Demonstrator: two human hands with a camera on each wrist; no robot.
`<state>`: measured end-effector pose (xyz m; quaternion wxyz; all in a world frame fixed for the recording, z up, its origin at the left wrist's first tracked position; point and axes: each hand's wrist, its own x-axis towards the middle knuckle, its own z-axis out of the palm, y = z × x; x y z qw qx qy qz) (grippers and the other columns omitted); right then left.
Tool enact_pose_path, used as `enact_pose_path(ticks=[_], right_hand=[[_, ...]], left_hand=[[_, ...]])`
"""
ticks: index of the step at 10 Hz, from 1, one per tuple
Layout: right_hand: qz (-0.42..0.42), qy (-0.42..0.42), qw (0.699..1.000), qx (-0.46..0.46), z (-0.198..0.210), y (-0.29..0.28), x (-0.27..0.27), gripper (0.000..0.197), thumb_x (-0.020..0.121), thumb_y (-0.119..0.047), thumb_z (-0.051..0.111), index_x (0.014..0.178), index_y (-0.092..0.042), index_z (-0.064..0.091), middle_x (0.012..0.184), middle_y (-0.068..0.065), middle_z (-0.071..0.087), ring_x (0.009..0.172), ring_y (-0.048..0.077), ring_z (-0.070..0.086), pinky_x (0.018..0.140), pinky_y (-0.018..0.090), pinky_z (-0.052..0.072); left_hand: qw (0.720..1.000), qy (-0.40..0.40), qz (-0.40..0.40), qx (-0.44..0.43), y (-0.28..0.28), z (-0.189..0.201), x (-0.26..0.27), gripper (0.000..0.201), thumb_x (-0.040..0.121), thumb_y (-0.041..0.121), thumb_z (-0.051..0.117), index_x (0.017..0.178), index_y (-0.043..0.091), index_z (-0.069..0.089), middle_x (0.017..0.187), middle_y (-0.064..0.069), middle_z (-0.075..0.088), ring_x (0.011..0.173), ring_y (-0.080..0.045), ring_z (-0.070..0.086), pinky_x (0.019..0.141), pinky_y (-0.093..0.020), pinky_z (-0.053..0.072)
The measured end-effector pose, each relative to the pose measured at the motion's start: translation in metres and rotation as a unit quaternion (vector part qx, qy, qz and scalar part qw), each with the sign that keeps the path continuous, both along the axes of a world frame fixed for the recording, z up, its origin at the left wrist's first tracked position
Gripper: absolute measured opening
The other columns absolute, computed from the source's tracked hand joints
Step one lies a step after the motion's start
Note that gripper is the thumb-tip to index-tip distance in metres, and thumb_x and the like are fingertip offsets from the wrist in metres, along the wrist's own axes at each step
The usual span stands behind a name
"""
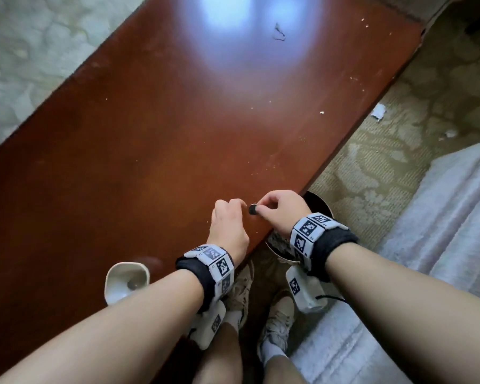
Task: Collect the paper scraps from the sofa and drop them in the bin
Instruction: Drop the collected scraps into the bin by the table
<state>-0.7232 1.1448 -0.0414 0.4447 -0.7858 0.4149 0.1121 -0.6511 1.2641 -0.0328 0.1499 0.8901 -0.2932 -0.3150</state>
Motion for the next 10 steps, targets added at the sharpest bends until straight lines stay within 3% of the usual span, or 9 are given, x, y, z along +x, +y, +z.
enact_pose_path(ticks=[2,4,5,7,8,9,10], right_hand=[[0.138,-0.013,0.990,0.021,0.009,0.067,0.051,0.009,0.079,-0.034,0.066,0.070,-0.031,0.068,0.071,-0.011,0.063,0.072,0.009,0.059,0.065,0.020,0.042],[0.226,-0.016,0.973,0.049,0.002,0.155,0.082,0.010,0.077,-0.035,0.068,0.071,-0.027,0.067,0.068,-0.009,0.063,0.067,0.009,0.059,0.063,0.021,0.046],[0.247,-0.015,0.967,0.057,-0.005,0.187,0.094,0.013,0.078,-0.035,0.069,0.076,-0.022,0.070,0.068,-0.009,0.061,0.068,0.009,0.056,0.063,0.021,0.042],[0.261,0.000,0.963,0.062,-0.004,0.219,0.109,0.007,0.080,-0.032,0.066,0.075,-0.028,0.067,0.071,-0.009,0.063,0.068,0.011,0.057,0.064,0.019,0.040],[0.255,0.011,0.965,0.063,-0.004,0.223,0.114,0.011,0.081,-0.026,0.061,0.075,-0.026,0.071,0.074,-0.008,0.069,0.069,0.011,0.062,0.065,0.023,0.048],[0.211,0.004,0.975,0.069,-0.003,0.221,0.116,0.019,0.081,-0.022,0.057,0.081,-0.027,0.075,0.074,-0.008,0.074,0.075,0.011,0.069,0.072,0.025,0.055],[0.180,0.009,0.984,-0.002,0.001,0.215,0.117,0.025,0.083,-0.038,0.057,0.070,-0.021,0.070,0.065,-0.004,0.069,0.069,0.016,0.066,0.064,0.024,0.051]], left_hand=[[0.988,-0.031,0.154,0.003,0.085,0.011,0.024,0.026,0.095,0.009,0.041,0.114,0.019,0.055,0.115,-0.008,0.048,0.105,-0.027,0.055,0.093,-0.039,0.047],[0.952,-0.039,0.301,0.029,0.181,0.007,0.036,0.020,0.092,0.007,0.048,0.110,0.015,0.056,0.113,-0.007,0.054,0.103,-0.026,0.057,0.088,-0.038,0.049],[0.938,-0.034,0.342,0.052,0.216,0.006,0.037,0.035,0.088,0.002,0.046,0.120,0.014,0.055,0.123,-0.009,0.048,0.110,-0.029,0.053,0.094,-0.036,0.045],[0.926,-0.005,0.377,0.026,0.250,0.006,0.043,0.052,0.084,-0.004,0.040,0.131,0.017,0.049,0.124,-0.005,0.047,0.108,-0.025,0.052,0.088,-0.031,0.044],[0.928,0.013,0.372,0.010,0.251,0.006,0.046,0.058,0.083,-0.005,0.040,0.134,0.021,0.047,0.126,0.000,0.049,0.113,-0.020,0.050,0.087,-0.025,0.040],[0.931,0.034,0.363,-0.018,0.252,0.004,0.048,0.062,0.079,-0.006,0.037,0.131,0.025,0.050,0.126,0.004,0.050,0.114,-0.017,0.053,0.094,-0.031,0.047],[0.936,0.008,0.352,-0.017,0.254,0.004,0.050,0.054,0.080,-0.003,0.038,0.122,0.027,0.055,0.119,0.004,0.054,0.105,-0.019,0.058,0.090,-0.040,0.051]])
